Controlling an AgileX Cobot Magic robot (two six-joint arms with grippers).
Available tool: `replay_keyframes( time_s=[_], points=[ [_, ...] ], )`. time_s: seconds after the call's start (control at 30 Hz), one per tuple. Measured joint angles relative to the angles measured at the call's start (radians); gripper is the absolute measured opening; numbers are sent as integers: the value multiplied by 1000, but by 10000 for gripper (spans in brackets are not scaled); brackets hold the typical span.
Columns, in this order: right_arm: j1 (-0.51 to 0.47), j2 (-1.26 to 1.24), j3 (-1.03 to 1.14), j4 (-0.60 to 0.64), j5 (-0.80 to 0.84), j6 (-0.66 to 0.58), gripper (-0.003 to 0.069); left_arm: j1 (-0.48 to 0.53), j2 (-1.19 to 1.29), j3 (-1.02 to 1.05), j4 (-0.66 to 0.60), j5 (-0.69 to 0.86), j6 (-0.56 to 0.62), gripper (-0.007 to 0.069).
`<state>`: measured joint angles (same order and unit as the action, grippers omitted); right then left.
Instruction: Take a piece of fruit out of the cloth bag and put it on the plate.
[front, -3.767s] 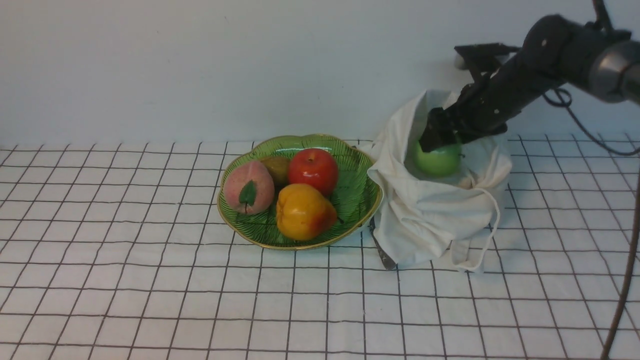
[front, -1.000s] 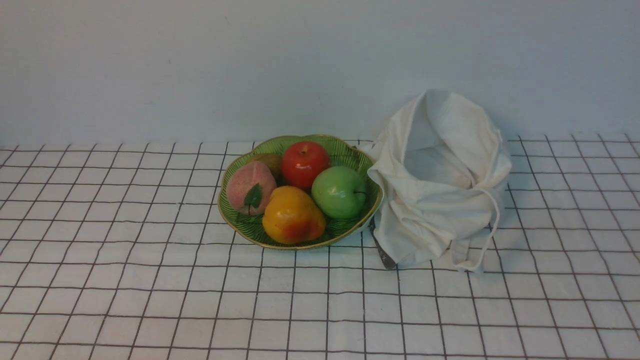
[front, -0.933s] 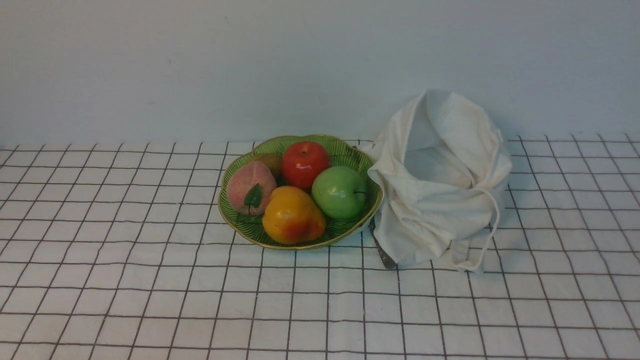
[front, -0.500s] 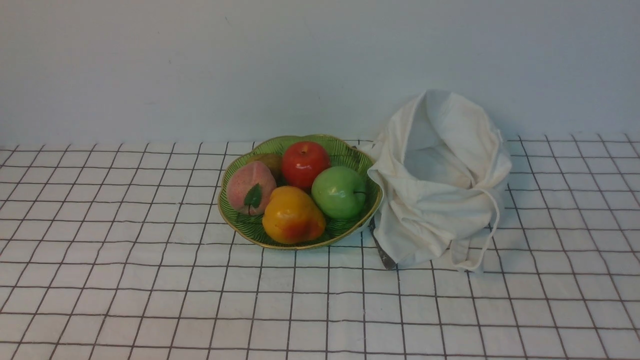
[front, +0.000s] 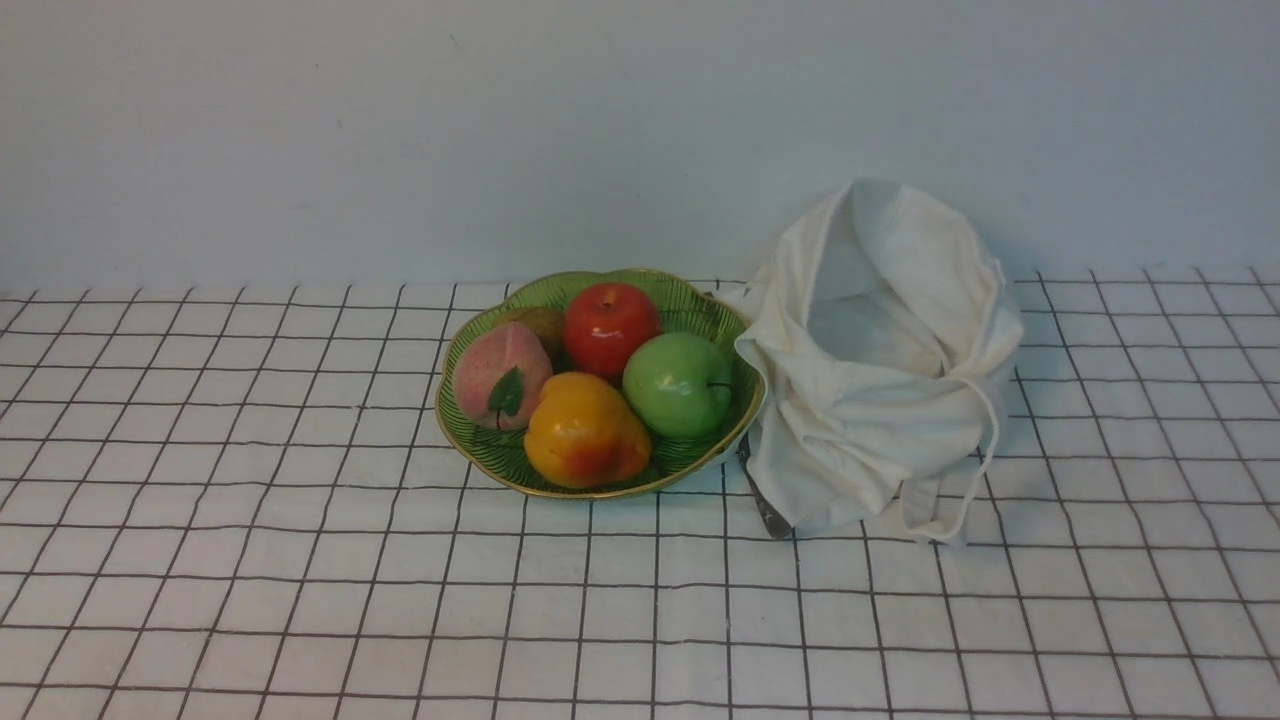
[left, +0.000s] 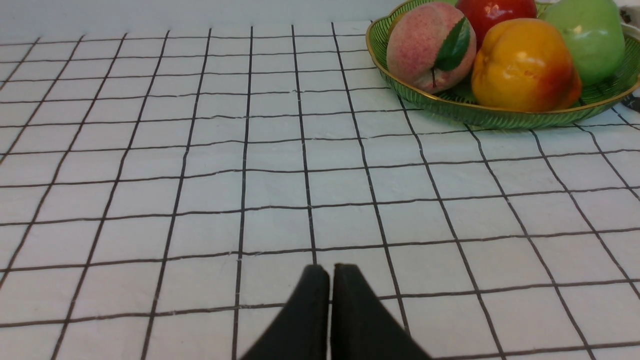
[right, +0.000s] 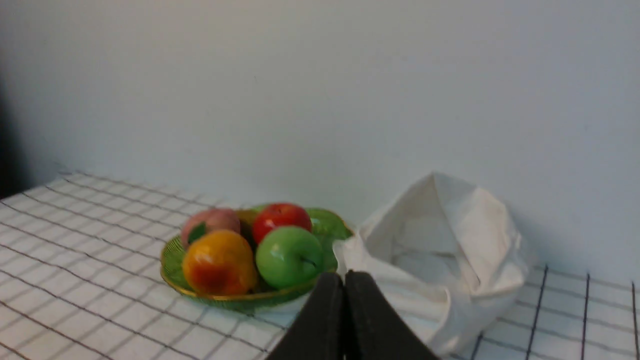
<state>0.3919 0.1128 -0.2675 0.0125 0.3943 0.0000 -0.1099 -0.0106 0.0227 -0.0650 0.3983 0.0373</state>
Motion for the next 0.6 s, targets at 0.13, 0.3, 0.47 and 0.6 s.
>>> replay_keyframes(
  time_s=[0.13,0.3,0.47,0.6],
  points=[
    [-104,-60,155,2,0,0,-14,0,0,0,0,0,0,-8],
    [-190,-120,267,2,2,0,-14,0,0,0,0,0,0,-8],
    [-221,-121,287,2,-13,5,-14,0,0,0,0,0,0,-8],
    [-225,-121,289,2,-15,6,-14,0,0,0,0,0,0,-8]
  ],
)
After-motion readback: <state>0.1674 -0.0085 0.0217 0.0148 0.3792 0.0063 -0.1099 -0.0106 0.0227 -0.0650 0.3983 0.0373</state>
